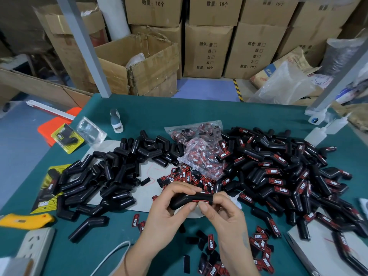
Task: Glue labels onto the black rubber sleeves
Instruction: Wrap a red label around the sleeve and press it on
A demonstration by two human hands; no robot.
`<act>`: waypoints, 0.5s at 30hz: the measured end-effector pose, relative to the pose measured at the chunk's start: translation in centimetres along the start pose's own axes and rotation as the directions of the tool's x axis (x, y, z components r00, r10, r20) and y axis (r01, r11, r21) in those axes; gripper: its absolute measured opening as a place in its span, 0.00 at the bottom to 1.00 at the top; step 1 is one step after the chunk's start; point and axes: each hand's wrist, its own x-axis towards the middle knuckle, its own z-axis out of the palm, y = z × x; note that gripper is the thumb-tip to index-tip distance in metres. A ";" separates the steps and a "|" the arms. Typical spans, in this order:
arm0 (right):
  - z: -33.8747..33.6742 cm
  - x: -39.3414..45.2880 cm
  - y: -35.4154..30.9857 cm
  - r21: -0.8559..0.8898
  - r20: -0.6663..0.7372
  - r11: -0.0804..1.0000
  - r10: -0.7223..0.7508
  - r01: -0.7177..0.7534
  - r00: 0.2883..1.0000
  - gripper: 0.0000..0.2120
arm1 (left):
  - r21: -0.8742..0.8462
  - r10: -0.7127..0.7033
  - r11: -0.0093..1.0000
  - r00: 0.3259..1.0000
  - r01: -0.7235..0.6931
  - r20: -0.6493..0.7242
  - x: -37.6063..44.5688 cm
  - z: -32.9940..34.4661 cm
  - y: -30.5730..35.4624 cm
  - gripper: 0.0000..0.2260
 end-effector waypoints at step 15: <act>-0.2 0.1 0.7 -0.008 0.018 0.998 0.065 -0.065 0.998 0.19 | -0.047 -0.028 0.998 1.000 0.028 -0.006 0.1 -0.1 -0.3 0.06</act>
